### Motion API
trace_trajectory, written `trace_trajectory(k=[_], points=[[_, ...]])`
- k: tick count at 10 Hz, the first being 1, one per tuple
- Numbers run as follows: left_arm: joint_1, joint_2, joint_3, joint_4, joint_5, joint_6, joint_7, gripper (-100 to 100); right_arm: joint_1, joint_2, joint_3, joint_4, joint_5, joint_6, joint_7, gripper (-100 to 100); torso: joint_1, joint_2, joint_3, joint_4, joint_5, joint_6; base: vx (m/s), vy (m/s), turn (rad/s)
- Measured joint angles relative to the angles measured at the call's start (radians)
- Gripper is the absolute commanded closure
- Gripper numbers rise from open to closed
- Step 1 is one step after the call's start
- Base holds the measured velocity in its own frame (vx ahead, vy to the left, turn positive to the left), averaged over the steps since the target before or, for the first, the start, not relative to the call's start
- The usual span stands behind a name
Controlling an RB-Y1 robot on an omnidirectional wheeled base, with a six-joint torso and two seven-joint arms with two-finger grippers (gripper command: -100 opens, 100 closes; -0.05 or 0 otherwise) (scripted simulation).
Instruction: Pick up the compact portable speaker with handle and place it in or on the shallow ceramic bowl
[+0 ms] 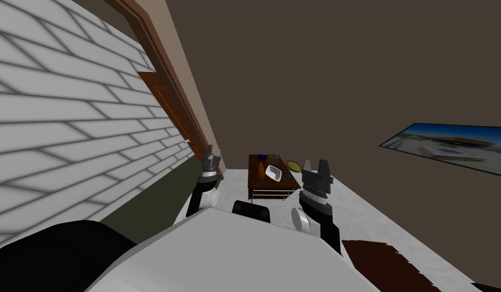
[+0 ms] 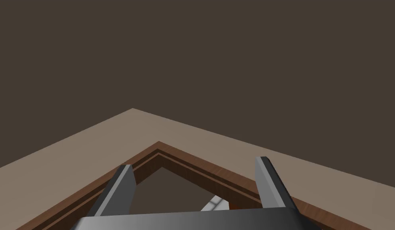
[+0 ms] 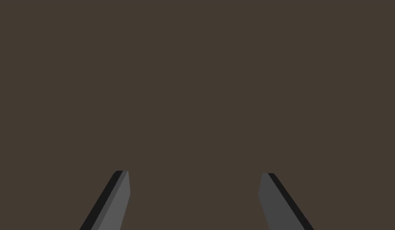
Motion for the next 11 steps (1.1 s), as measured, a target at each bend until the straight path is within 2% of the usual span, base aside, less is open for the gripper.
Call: trace_trajectory(k=[3, 5, 6, 8, 9, 11], points=[[0.0, 0.0, 0.0, 0.0, 0.0, 0.0, 0.0, 0, -0.021, -0.069, 0.001, 0.031, -0.02, 0.05, -0.024, -100, 0.003, 0.002, 0.001, 0.0, 0.001, 0.0, -0.028, 0.047, 0.048], [0.0, 0.0, 0.0, 0.0, 0.0, 0.0, 0.0, 0, -0.045, -0.128, -0.01, 0.088, -0.05, 0.085, -0.063, -100, 0.004, 0.002, 0.001, 0.0, 0.001, 0.0, -0.031, 0.059, 0.049], [0.0, 0.0, 0.0, 0.0, 0.0, 0.0, 0.0, 0, -0.053, -0.137, -0.009, 0.091, -0.056, 0.11, -0.073, -100, 0.003, 0.002, 0.001, 0.0, 0.001, 0.0, -0.037, 0.052, 0.052], [0.0, 0.0, 0.0, 0.0, 0.0, 0.0, 0.0, 0, -0.08, -0.176, -0.009, 0.137, -0.081, 0.161, -0.104, -100, 0.005, 0.003, 0.001, 0.001, 0.001, 0.0, -0.04, 0.068, 0.062], [0.0, 0.0, 0.0, 0.0, 0.0, 0.0, 0.0, 0, -0.083, -0.186, -0.008, 0.143, -0.089, 0.181, -0.117, -100, 0.004, 0.002, 0.001, 0.001, 0.001, 0.0, -0.043, 0.051, 0.069], [0.0, 0.0, 0.0, 0.0, 0.0, 0.0, 0.0, 0, -0.133, -0.222, -0.015, 0.196, -0.121, 0.25, -0.156, -100, 0.005, 0.004, 0.002, 0.001, 0.001, 0.0, -0.061, 0.075, 0.067]])
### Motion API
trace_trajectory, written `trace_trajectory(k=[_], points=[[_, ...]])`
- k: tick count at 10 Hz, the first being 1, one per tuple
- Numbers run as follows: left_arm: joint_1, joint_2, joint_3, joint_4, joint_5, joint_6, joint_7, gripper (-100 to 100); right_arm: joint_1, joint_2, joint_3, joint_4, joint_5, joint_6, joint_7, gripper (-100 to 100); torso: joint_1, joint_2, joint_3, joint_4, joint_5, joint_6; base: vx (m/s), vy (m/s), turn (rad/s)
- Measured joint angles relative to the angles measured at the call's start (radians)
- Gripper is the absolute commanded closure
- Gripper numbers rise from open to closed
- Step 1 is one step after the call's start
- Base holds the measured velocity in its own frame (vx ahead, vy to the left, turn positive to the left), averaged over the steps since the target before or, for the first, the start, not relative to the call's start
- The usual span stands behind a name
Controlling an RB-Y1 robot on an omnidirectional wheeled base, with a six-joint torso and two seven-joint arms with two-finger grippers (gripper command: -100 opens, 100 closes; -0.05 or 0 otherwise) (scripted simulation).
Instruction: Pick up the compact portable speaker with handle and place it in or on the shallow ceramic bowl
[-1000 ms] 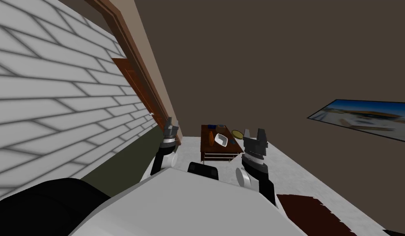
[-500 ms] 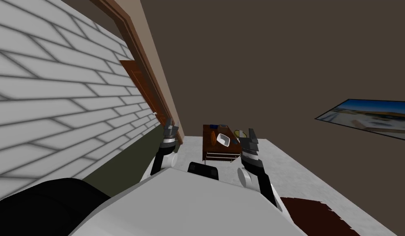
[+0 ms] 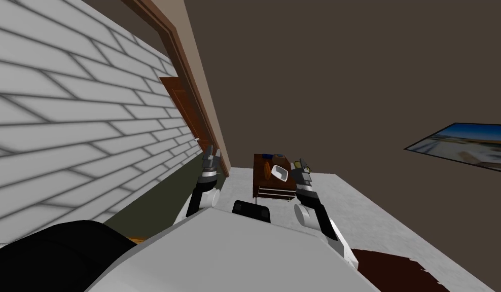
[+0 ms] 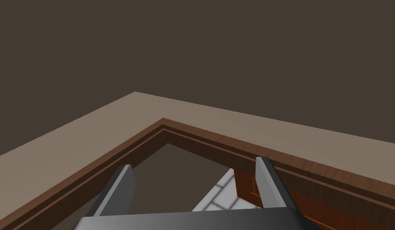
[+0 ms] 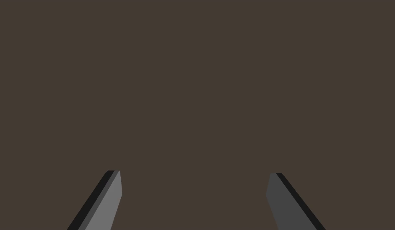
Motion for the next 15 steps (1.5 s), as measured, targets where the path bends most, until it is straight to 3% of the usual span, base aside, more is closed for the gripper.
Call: trace_trajectory(k=[6, 9, 11, 15], points=[[0.0, 0.0, 0.0, 0.0, 0.0, 0.0, 0.0, 0, -0.053, -0.081, -0.002, 0.112, -0.071, 0.13, -0.1, -100, -0.001, 0.0, 0.0, 0.0, 0.0, 0.0, -0.046, 0.066, 0.055], [0.0, 0.0, 0.0, 0.0, 0.0, 0.0, 0.0, 0, -0.099, -0.11, -0.007, 0.157, -0.106, 0.223, -0.145, -100, -0.002, -0.001, 0.0, 0.0, 0.0, 0.001, -0.048, 0.062, 0.062], [0.0, 0.0, 0.0, 0.0, 0.0, 0.0, 0.0, 0, -0.107, -0.134, -0.008, 0.179, -0.133, 0.28, -0.18, -100, -0.001, -0.001, 0.0, 0.0, 0.0, 0.001, -0.036, 0.065, 0.064], [0.0, 0.0, 0.0, 0.0, 0.0, 0.0, 0.0, 0, -0.167, -0.18, -0.005, 0.283, -0.189, 0.376, -0.253, -100, -0.002, -0.002, -0.001, 0.0, 0.0, 0.001, -0.029, 0.061, 0.056]])
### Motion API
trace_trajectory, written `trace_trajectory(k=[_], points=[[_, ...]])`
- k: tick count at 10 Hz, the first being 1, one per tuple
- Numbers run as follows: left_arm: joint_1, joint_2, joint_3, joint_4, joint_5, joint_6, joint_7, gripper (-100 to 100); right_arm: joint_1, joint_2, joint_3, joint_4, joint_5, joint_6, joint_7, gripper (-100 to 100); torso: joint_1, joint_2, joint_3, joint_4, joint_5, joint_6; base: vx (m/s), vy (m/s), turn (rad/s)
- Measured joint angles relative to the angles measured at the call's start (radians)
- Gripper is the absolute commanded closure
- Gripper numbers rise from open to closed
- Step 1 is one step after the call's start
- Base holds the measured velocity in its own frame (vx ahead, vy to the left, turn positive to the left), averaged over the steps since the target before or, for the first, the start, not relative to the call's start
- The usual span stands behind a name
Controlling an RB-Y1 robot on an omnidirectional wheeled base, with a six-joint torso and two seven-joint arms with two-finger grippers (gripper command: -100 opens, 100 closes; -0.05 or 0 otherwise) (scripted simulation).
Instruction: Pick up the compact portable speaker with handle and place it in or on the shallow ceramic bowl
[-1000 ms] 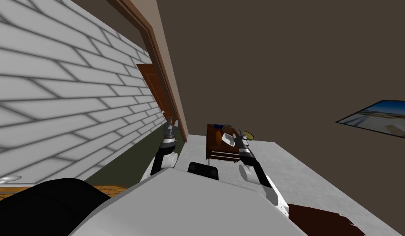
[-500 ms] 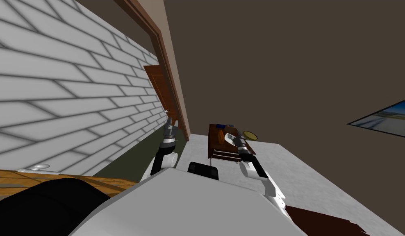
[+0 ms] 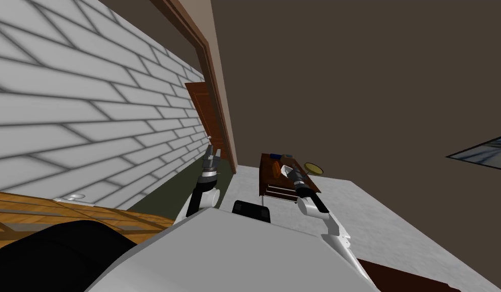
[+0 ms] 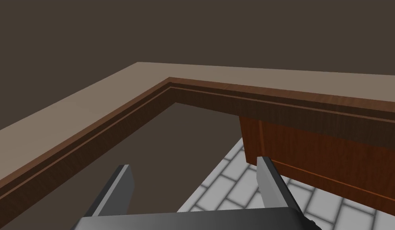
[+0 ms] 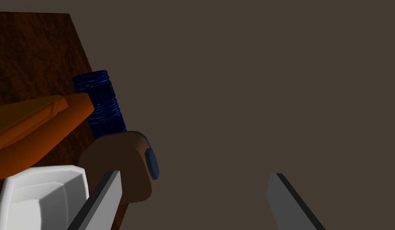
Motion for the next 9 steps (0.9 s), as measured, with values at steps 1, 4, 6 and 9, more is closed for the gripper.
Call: trace_trajectory(k=[1, 4, 6, 9], points=[[0.0, 0.0, 0.0, 0.0, 0.0, 0.0, 0.0, 0, -0.012, -0.004, -0.001, 0.018, -0.015, 0.033, -0.018, -100, 0.001, 0.0, 0.0, 0.0, 0.0, 0.0, -0.019, 0.066, 0.042], [0.0, 0.0, 0.0, 0.0, 0.0, 0.0, 0.0, 0, -0.037, -0.048, -0.002, 0.072, -0.063, 0.119, -0.078, -100, 0.001, -0.001, 0.0, 0.0, 0.0, 0.0, -0.013, 0.068, 0.062], [0.0, 0.0, 0.0, 0.0, 0.0, 0.0, 0.0, 0, -0.059, -0.071, -0.002, 0.114, -0.096, 0.18, -0.119, -100, 0.0, -0.002, -0.001, 0.0, 0.0, 0.0, 0.001, 0.057, 0.047], [0.0, 0.0, 0.0, 0.0, 0.0, 0.0, 0.0, 0, -0.086, -0.109, -0.001, 0.182, -0.149, 0.268, -0.182, -100, 0.001, -0.003, -0.001, -0.001, 0.0, 0.0, 0.012, 0.058, 0.048]])
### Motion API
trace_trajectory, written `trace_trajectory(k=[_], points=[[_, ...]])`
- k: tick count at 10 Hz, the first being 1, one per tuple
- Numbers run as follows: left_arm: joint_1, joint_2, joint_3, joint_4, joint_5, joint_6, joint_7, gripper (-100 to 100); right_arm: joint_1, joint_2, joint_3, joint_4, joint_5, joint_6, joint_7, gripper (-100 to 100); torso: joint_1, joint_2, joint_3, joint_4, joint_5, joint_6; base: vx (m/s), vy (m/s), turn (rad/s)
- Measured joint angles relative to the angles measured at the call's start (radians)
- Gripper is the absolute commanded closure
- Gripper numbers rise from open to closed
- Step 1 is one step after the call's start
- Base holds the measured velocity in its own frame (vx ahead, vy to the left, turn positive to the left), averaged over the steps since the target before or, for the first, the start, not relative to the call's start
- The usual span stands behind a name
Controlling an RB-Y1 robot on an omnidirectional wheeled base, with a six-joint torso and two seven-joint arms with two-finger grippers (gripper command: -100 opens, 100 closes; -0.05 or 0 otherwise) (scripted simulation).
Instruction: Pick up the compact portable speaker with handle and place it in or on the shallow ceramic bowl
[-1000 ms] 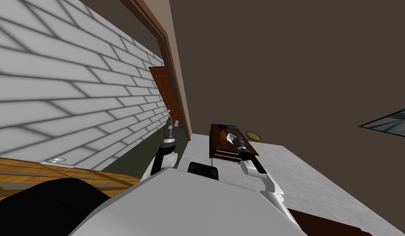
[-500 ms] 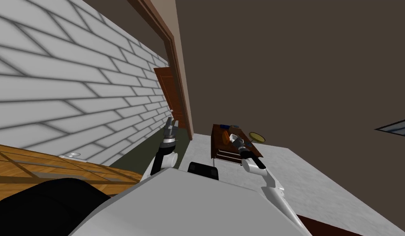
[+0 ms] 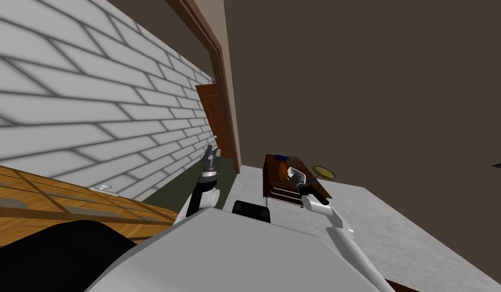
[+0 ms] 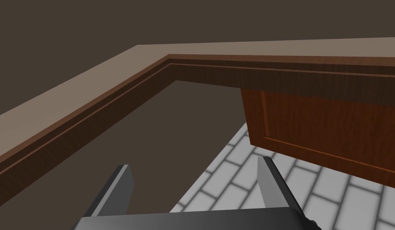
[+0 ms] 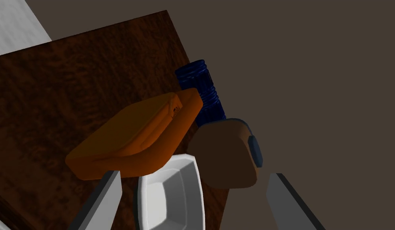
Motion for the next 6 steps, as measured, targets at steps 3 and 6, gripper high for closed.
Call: trace_trajectory(k=[3, 6], points=[[0.0, 0.0, 0.0, 0.0, 0.0, 0.0, 0.0, 0, -0.021, -0.04, 0.008, 0.073, -0.054, 0.082, -0.059, -100, -0.001, 0.0, 0.0, 0.0, 0.0, 0.0, 0.027, 0.057, 0.051], [0.0, 0.0, 0.0, 0.0, 0.0, 0.0, 0.0, 0, -0.029, -0.063, 0.008, 0.123, -0.087, 0.155, -0.109, -100, -0.003, 0.0, 0.0, 0.0, 0.0, 0.0, 0.033, 0.033, 0.032]])
